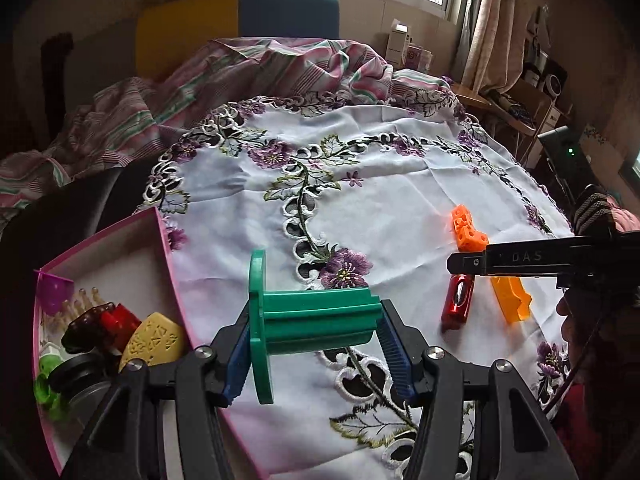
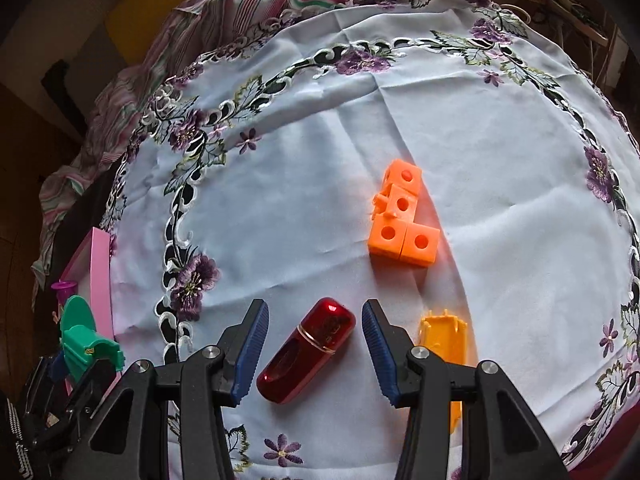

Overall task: Organize rigid objects
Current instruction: 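Carry the green spool over the tray while the right tool moves to the red cylinder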

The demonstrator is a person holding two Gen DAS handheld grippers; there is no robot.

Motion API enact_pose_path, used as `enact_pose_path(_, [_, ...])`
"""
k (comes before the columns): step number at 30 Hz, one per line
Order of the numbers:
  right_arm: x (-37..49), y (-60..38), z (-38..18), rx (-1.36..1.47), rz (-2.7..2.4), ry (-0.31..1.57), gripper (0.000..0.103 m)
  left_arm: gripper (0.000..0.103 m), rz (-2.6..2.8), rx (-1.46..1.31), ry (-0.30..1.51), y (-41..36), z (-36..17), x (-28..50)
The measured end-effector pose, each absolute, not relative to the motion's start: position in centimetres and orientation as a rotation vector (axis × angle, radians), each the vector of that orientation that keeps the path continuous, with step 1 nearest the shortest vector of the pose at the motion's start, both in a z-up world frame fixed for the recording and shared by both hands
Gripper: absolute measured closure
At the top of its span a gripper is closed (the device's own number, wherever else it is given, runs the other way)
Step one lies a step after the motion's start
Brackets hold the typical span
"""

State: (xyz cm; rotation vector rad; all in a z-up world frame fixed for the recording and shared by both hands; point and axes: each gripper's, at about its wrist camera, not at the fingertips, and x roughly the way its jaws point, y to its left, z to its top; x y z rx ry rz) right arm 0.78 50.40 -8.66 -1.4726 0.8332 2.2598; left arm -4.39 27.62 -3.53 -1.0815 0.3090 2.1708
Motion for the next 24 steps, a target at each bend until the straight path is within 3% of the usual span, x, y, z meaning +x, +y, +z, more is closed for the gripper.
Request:
enact_pose_path(8, [0.2,48.8,-9.8,-1.594,2.246,0.771,0.055,0.045,2.231,-1.057,0.26,23.9,-2.1,-3.7])
enact_pose_path(11, [-0.4,47.5,-10.0,-1.64,2.274,0.661,0.077,0.045,2.269,-1.04,0.259,22.3,-1.6,-3.3])
enact_pose_path(16, [-1.6,43.9,-10.4,-1.707,2.336,0.335,0.077,0.045,2.375,-1.042,0.235,18.4,-1.0,-3.4])
enact_pose_path(24, [-1.1,44.2,-10.8,-1.694,2.354,0.342,0.077,0.045,2.502,-1.096,0.2,12.2,-1.5,-3.7])
